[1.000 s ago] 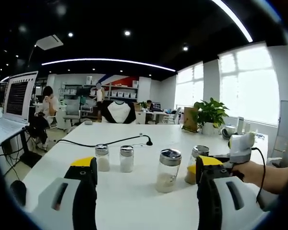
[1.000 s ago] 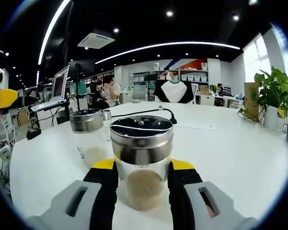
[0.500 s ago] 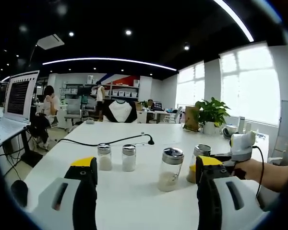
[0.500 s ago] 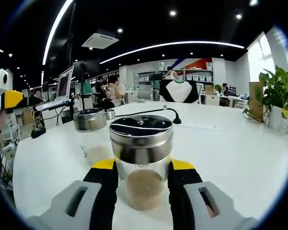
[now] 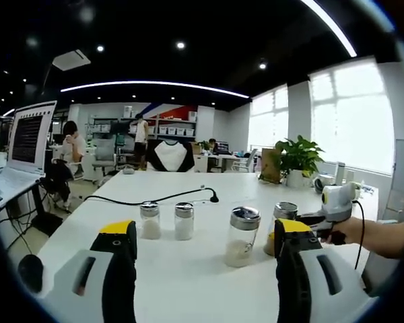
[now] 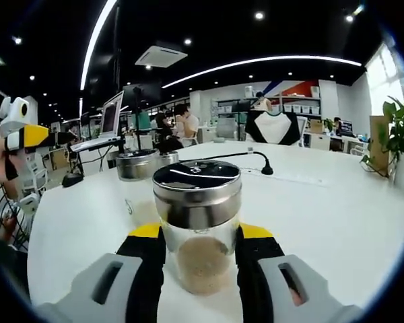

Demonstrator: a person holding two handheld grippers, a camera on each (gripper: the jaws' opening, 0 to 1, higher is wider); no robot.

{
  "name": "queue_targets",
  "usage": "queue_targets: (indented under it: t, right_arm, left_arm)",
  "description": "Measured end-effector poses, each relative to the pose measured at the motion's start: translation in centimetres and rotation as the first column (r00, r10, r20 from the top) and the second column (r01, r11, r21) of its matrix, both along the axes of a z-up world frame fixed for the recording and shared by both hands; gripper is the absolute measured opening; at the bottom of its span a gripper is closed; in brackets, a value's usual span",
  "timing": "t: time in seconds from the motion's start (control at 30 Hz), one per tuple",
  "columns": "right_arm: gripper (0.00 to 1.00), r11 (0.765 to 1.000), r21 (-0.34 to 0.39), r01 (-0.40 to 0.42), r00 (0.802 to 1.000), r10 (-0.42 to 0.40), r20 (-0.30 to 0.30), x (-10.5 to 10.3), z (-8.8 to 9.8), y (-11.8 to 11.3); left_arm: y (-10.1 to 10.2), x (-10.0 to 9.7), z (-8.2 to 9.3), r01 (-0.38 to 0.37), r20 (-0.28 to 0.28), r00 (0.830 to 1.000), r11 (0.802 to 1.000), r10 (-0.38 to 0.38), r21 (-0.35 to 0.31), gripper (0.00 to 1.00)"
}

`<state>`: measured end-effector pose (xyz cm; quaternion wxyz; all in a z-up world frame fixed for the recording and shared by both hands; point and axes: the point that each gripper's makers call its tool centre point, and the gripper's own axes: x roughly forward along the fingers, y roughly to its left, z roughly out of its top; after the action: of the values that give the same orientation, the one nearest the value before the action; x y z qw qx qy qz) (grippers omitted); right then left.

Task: Rotate the seasoning bottle until the label or dispensing opening points toward the visible target arrow and the bottle remains upright within the marked orientation range

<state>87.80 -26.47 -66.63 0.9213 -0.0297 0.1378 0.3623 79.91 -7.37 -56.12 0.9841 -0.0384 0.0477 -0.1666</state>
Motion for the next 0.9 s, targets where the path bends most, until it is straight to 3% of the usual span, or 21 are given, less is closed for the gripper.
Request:
queue_targets:
  t: [0.2,0.9]
  right_arm:
    - [0.40,0.999,0.013,-0.053,0.999,0.053,-0.007,-0.25,-0.07,0.28]
    - [0.40,0.979,0.008,-0.205,0.977,0.205,-0.052,-0.76,-0.75,0.43]
  left_arm:
    - [0.35,0.09,0.01,-0.010,0.001,1.000,1.000,0.010,0.028,0.89]
    - [0.63,-0.16,0.08,-0.015,-0.002,1.000,1.000,0.015,0.018,0.89]
